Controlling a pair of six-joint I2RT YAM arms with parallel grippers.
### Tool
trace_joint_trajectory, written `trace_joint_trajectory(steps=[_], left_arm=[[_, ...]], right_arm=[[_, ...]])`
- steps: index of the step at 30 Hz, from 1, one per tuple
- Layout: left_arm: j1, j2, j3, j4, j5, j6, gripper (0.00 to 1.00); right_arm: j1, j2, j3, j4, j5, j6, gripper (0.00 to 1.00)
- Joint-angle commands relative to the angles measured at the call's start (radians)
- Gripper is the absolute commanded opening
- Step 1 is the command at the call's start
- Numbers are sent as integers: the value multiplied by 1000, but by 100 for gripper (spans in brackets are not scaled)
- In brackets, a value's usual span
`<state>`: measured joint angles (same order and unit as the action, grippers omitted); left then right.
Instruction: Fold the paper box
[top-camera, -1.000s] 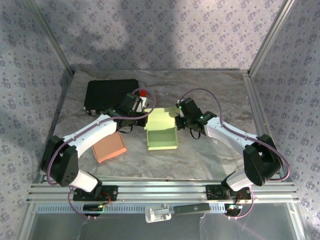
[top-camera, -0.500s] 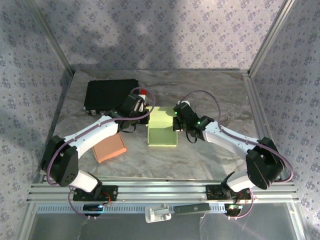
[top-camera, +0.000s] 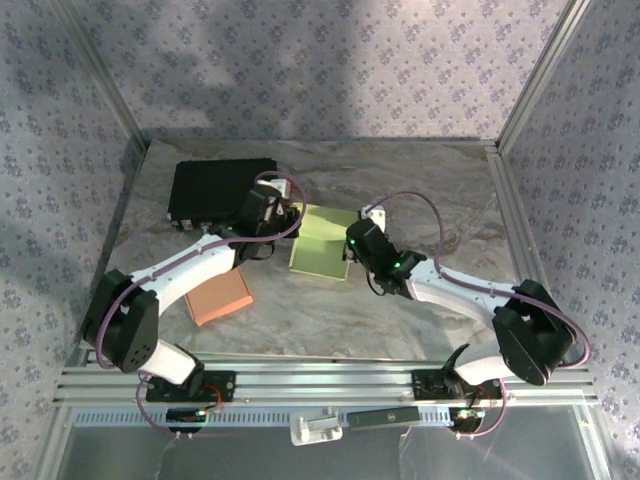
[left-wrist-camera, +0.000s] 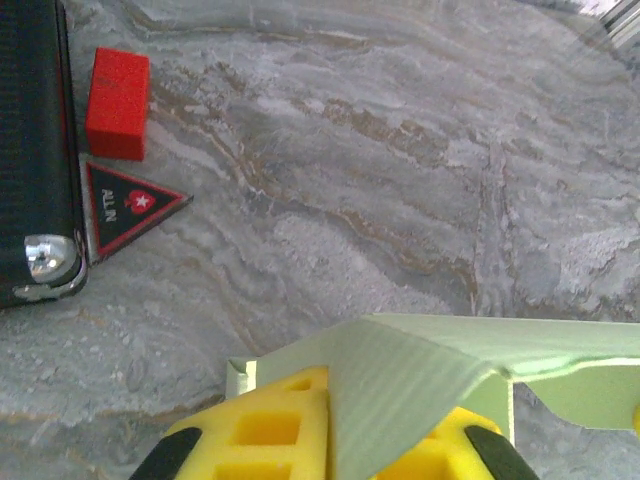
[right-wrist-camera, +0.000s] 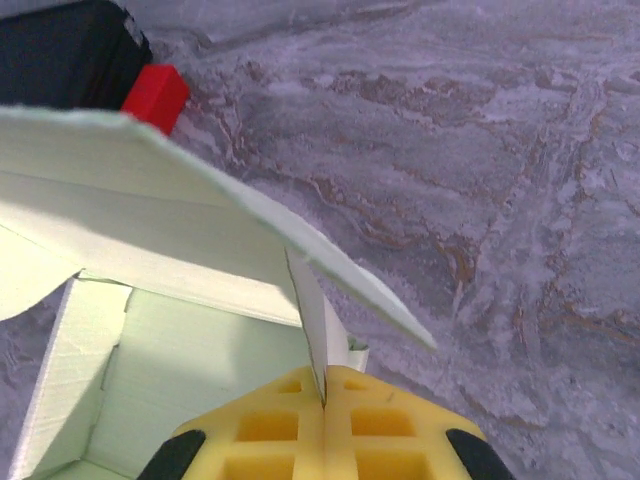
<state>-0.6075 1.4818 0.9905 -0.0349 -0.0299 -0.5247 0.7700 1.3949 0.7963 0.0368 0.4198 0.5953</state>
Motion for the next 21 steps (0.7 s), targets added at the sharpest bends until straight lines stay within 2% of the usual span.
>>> trace_joint_trajectory(steps=[1, 4, 6, 15, 21], left_arm=[[19, 9, -20, 129, 25, 15, 7], [22, 0, -70, 203, 39, 20, 7], [25, 1, -100, 238, 51, 21, 7], [25, 1, -210, 374, 87, -13, 7], [2, -26, -255, 393, 74, -33, 8]], right_arm=[[-32, 7, -45, 191, 30, -29, 0], [-36, 23, -126, 392, 5, -89, 0], [-36, 36, -144, 437, -4, -107, 0], [-12, 77, -160, 448, 34, -146, 0], [35, 76, -183, 439, 118, -154, 0]])
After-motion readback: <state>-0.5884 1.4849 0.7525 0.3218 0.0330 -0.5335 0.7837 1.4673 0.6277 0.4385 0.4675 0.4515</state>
